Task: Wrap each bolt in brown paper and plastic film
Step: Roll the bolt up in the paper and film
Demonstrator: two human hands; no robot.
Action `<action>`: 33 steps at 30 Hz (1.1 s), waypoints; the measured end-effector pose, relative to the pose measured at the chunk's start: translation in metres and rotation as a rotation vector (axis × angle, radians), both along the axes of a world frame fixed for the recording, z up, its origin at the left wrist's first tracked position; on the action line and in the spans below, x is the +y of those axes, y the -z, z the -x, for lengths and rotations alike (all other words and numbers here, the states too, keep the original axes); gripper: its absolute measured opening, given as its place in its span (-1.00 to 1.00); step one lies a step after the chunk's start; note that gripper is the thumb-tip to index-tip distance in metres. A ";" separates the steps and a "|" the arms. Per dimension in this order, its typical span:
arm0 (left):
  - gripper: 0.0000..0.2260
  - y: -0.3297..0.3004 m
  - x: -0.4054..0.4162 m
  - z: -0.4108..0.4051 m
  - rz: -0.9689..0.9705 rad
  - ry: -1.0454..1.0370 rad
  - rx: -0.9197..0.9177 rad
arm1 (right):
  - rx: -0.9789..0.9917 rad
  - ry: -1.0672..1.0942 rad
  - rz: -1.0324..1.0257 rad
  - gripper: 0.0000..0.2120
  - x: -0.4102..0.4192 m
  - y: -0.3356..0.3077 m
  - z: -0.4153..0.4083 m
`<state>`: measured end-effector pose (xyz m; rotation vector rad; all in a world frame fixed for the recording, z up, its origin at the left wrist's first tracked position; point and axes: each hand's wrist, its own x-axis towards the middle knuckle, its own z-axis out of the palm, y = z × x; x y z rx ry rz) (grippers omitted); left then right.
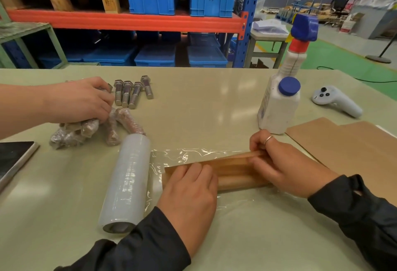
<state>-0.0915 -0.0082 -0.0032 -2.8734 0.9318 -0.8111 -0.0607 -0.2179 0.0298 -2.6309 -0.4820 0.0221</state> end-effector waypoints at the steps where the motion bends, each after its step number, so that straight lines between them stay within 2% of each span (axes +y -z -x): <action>1: -0.80 0.000 0.000 0.000 0.000 0.002 -0.010 | 0.035 -0.007 -0.037 -0.72 0.000 0.000 0.001; 3: -0.75 -0.002 -0.001 0.001 -0.009 0.000 -0.021 | 0.079 -0.031 -0.042 -0.57 0.000 -0.001 -0.001; 4: -0.74 -0.003 -0.001 0.002 -0.016 -0.001 -0.025 | 0.074 -0.050 -0.059 -0.57 0.000 -0.001 -0.001; 7: -0.75 -0.006 0.000 0.000 -0.007 0.018 -0.059 | 0.037 -0.106 -0.156 -0.70 0.000 0.003 0.000; 11: -0.90 -0.008 0.002 -0.002 0.157 0.031 -0.125 | 0.012 -0.164 -0.237 -0.81 0.001 0.009 0.004; 14: -0.65 -0.009 0.001 -0.003 0.249 -0.019 -0.138 | 0.014 -0.199 -0.229 -0.82 0.000 0.012 0.006; 15: -0.65 -0.010 0.002 -0.004 0.242 0.000 -0.125 | 0.013 -0.207 -0.221 -0.83 0.000 0.012 0.006; 18: -0.85 -0.011 0.005 -0.005 0.135 0.083 -0.055 | -0.011 -0.233 -0.167 -0.82 -0.002 0.010 0.007; 23: -0.75 -0.016 0.003 -0.003 -0.023 0.074 -0.016 | -0.025 -0.300 0.000 -0.65 -0.007 0.002 0.014; 26: -0.87 -0.010 0.003 0.000 -0.101 0.120 0.035 | -0.032 -0.307 0.075 -0.62 -0.011 0.000 0.017; 29: -0.62 -0.008 0.002 -0.002 -0.054 0.070 0.096 | -0.034 -0.295 0.104 -0.60 -0.013 0.000 0.020; 33: -0.62 -0.023 -0.006 -0.011 -0.090 0.036 0.092 | -0.048 -0.240 0.137 -0.52 -0.012 0.005 0.025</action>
